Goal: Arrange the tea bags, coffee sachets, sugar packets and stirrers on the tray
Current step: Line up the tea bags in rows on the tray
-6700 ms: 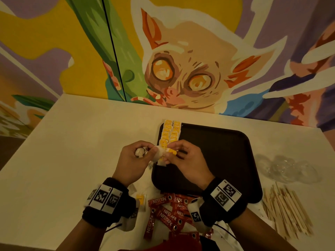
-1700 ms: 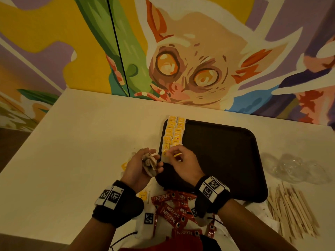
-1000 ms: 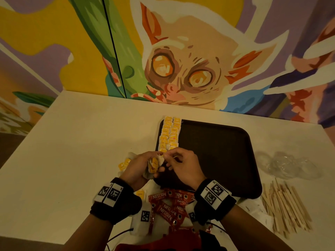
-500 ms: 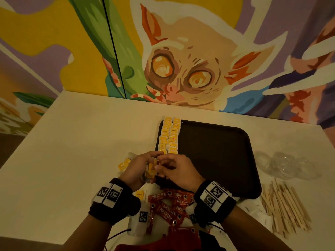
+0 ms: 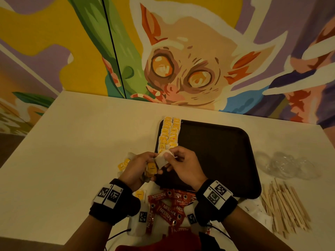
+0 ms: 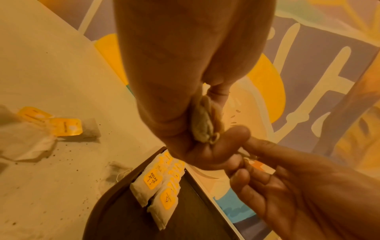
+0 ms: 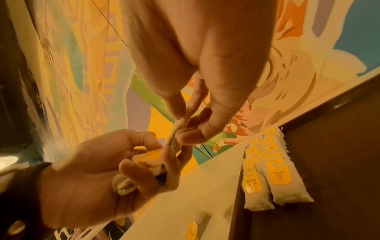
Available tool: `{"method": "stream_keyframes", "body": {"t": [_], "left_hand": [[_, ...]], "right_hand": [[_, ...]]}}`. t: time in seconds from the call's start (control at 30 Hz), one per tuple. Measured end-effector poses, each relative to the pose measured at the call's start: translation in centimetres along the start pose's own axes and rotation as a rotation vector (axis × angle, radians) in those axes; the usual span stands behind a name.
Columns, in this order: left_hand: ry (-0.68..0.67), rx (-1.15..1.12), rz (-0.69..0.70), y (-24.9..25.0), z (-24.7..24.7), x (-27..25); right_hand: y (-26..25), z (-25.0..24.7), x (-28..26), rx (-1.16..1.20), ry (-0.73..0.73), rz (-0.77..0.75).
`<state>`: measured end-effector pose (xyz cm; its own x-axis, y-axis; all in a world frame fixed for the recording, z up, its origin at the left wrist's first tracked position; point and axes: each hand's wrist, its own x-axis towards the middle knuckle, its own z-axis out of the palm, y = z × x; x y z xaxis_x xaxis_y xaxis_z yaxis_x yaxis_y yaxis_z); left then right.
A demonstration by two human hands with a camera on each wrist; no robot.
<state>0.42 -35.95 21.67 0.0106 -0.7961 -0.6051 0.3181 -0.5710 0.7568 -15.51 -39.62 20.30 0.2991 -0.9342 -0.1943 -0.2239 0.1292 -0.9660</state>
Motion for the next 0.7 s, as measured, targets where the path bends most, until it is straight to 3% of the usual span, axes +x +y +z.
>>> {"method": "stream_keyframes", "body": {"t": [0.23,0.33,0.47,0.57,0.7], "left_hand": [[0.139,0.084,0.068,-0.1,-0.3,0.3],[0.146,0.166,0.255,0.0,-0.1,0.0],[0.076,0.455,0.602,0.1,0.6,-0.6],[0.081,0.583,0.684,0.2,0.9,-0.7],[0.184,0.724,0.787,0.2,1.0,-0.7]], "right_hand": [[-0.8,-0.9,0.0,-0.043,0.056,-0.056],[-1.0,-0.9,0.1,-0.011,0.092,-0.036],[-1.3,-0.6,0.0,0.116,0.101,0.001],[-1.1,-0.5,0.1,0.140,0.106,0.013],[-1.3,-0.5,-0.1,0.189,0.088,0.031]]}}
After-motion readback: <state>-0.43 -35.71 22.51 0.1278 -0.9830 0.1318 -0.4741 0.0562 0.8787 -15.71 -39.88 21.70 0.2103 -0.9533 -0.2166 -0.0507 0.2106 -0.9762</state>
